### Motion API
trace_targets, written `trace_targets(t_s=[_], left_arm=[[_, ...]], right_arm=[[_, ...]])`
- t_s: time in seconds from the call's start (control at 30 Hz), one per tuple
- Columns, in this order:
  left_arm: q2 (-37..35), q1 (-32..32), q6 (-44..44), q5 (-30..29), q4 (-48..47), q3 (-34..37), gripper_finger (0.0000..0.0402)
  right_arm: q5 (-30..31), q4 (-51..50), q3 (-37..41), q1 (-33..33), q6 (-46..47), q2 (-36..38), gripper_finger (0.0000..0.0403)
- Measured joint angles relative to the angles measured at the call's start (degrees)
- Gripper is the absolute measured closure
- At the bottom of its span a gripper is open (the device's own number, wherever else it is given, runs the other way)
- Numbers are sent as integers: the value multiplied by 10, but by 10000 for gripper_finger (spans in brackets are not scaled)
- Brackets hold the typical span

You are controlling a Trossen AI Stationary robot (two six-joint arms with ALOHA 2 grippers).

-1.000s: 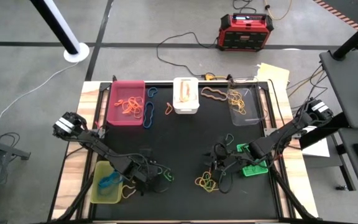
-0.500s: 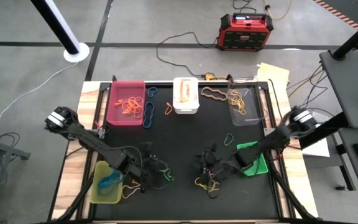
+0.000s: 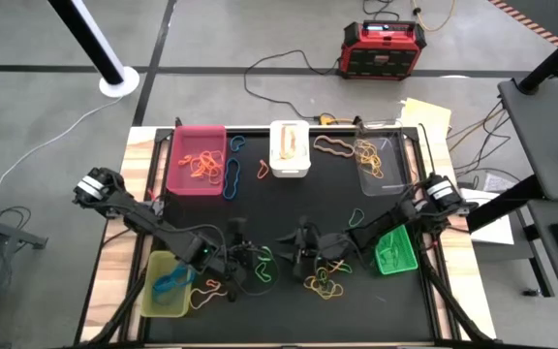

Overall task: Sort rubber bands into baskets
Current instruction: Put the green rubber band into the green bin

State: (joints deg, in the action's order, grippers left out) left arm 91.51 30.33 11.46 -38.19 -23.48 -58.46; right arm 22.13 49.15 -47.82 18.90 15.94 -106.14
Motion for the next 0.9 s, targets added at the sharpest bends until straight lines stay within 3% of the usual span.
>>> trace_targets(t_s=[0.33, 0.63, 0.9], left_arm=[[1, -12, -35, -10, 44, 0, 401], [1, -12, -35, -11, 46, 0, 401], [1, -12, -35, -16, 46, 0, 401]], right_arm=[[-16, -40, -41, -7, 0, -9, 231], [-16, -56, -59, -15, 39, -8, 319], [-16, -56, -60, -17, 16, -8, 361]])
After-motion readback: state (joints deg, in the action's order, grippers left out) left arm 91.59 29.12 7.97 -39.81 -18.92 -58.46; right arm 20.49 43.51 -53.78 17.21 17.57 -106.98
